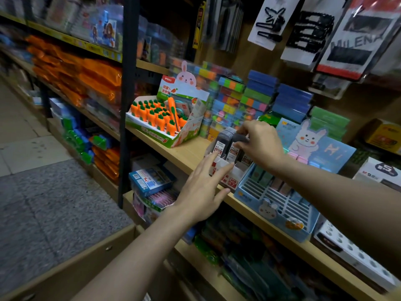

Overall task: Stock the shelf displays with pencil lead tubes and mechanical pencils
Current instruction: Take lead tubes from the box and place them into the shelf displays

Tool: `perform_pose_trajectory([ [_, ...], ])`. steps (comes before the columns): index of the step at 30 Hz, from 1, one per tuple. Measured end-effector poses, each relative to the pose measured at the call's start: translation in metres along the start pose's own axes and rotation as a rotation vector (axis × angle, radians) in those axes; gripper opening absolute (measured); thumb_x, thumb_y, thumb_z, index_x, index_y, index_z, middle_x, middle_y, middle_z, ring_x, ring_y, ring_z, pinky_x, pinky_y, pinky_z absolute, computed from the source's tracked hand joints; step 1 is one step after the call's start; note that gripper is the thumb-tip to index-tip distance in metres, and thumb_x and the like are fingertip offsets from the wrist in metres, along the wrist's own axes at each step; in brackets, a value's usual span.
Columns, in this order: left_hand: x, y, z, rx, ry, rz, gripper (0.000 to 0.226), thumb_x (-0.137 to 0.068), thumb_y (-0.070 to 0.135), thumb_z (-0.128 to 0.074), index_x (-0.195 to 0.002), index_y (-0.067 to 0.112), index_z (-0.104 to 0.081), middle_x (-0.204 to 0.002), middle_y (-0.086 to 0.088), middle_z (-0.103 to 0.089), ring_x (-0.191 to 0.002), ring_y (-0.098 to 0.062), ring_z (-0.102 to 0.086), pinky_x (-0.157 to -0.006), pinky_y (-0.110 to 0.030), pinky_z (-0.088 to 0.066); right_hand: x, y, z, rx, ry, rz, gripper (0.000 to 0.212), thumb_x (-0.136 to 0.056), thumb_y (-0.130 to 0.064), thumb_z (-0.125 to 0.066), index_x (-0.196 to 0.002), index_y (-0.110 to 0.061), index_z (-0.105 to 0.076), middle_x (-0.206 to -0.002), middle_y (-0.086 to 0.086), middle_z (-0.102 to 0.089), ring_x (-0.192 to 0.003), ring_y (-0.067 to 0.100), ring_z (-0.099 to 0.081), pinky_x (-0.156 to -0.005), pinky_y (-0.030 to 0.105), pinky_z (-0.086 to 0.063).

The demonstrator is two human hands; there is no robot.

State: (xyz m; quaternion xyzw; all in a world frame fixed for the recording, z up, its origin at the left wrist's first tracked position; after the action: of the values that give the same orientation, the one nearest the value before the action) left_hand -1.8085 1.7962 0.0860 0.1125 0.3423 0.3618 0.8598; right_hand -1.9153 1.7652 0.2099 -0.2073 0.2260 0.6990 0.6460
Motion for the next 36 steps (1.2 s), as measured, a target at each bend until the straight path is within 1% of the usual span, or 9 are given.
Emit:
perform_pose_trajectory([
  [7,0.004,-0.001,-0.002,0.028,-0.057,0.007,0.064,-0.097,0.041,-0.052,-0.15,0.042,-0.017,-0.16,0.017,0.015,-0.15,-0.014,-0.003,-0.111,-0.043,-0.037,0.012,0.002,-0.004,0.127,-0.022,-0.033,0.038,-0.087,-0.039,-0.067,-0.119,-0.02,-0.063,-0.121,0.005,-0.055,-0.113,0.026,-0.05,-0.09,0.042,-0.037],
  [10,0.018,0.008,0.005,0.051,-0.034,-0.041,0.063,-0.097,0.037,-0.052,-0.151,0.039,-0.019,-0.16,0.017,0.011,-0.149,-0.011,-0.006,-0.113,-0.032,-0.029,0.031,0.009,0.016,-0.1,0.063,-0.096,0.039,-0.09,-0.03,-0.064,-0.126,-0.018,-0.06,-0.123,0.005,-0.053,-0.114,0.023,-0.051,-0.094,0.042,-0.042],
  [14,0.054,0.007,0.011,0.064,-0.019,-0.007,0.049,-0.098,0.032,-0.052,-0.144,0.028,-0.037,-0.155,0.008,-0.022,-0.142,-0.013,-0.024,-0.114,-0.03,-0.029,0.092,-0.007,0.023,-0.529,0.136,-0.135,0.018,-0.09,-0.019,-0.063,-0.107,-0.023,-0.062,-0.103,-0.006,-0.056,-0.091,0.004,-0.056,-0.08,0.023,-0.049],
  [17,0.097,-0.019,0.002,0.092,-0.071,0.181,0.034,-0.095,0.026,-0.056,-0.128,0.019,-0.055,-0.13,0.002,-0.051,-0.122,-0.014,-0.046,-0.101,-0.028,-0.039,0.151,-0.046,-0.016,-0.781,-0.046,-0.147,0.013,-0.088,-0.013,-0.065,-0.094,-0.024,-0.063,-0.092,-0.01,-0.062,-0.081,0.0,-0.061,-0.069,0.013,-0.048],
  [21,0.2,-0.078,-0.031,0.199,-0.123,0.617,0.021,-0.091,0.011,-0.06,-0.111,0.008,-0.067,-0.111,-0.007,-0.067,-0.103,-0.02,-0.061,-0.089,-0.028,-0.045,0.226,-0.104,-0.096,-0.869,-0.361,-0.136,0.016,-0.082,-0.006,-0.069,-0.088,-0.02,-0.066,-0.085,-0.005,-0.066,-0.069,0.002,-0.06,-0.069,0.013,-0.046],
  [25,0.325,-0.124,-0.069,0.517,0.13,1.14,0.015,-0.09,-0.01,-0.051,-0.084,-0.004,-0.064,-0.089,-0.007,-0.063,-0.084,-0.017,-0.056,-0.075,-0.015,-0.046,0.304,-0.138,-0.196,-0.86,-0.8,-0.303,0.015,-0.083,-0.006,-0.071,-0.097,-0.01,-0.068,-0.085,0.001,-0.065,-0.073,0.01,-0.06,-0.078,0.026,-0.049],
  [27,0.375,-0.133,-0.09,0.607,0.211,1.352,0.03,-0.09,-0.014,-0.048,-0.072,0.009,-0.055,-0.076,-0.002,-0.056,-0.072,-0.012,-0.05,-0.059,-0.004,-0.041,0.341,-0.146,-0.23,-0.753,-0.98,-0.315,0.022,-0.083,-0.013,-0.073,-0.104,-0.011,-0.067,-0.09,0.002,-0.066,-0.084,0.014,-0.06,-0.077,0.021,-0.044],
  [32,0.452,-0.15,-0.131,0.607,0.234,1.663,0.013,-0.089,0.002,-0.061,-0.085,0.015,-0.059,-0.095,-0.011,-0.065,-0.09,-0.028,-0.061,-0.089,-0.038,-0.051,0.396,-0.17,-0.278,-0.536,-1.238,-0.107,0.035,-0.081,-0.018,-0.076,-0.114,-0.016,-0.062,-0.112,0.006,-0.066,-0.1,0.017,-0.061,-0.087,0.024,-0.047],
  [36,0.467,-0.17,-0.123,0.338,0.233,1.708,0.02,-0.087,0.011,-0.066,-0.105,0.018,-0.063,-0.12,-0.011,-0.06,-0.113,-0.03,-0.056,-0.102,-0.037,-0.045,0.423,-0.189,-0.311,-0.307,-1.39,0.19,0.064,-0.072,-0.019,-0.084,-0.125,-0.024,-0.05,-0.135,0.002,-0.047,-0.119,0.023,-0.052,-0.101,0.038,-0.047],
])
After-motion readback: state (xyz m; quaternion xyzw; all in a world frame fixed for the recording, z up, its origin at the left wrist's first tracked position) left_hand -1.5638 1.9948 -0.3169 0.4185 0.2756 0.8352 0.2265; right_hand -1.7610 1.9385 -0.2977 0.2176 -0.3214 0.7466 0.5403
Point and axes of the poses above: each hand's wrist, its own x-axis away from the middle knuckle, its own z-axis out of the back of the hand, y = z × x, the point moved 10 cm from there along -x, towards the middle knuckle
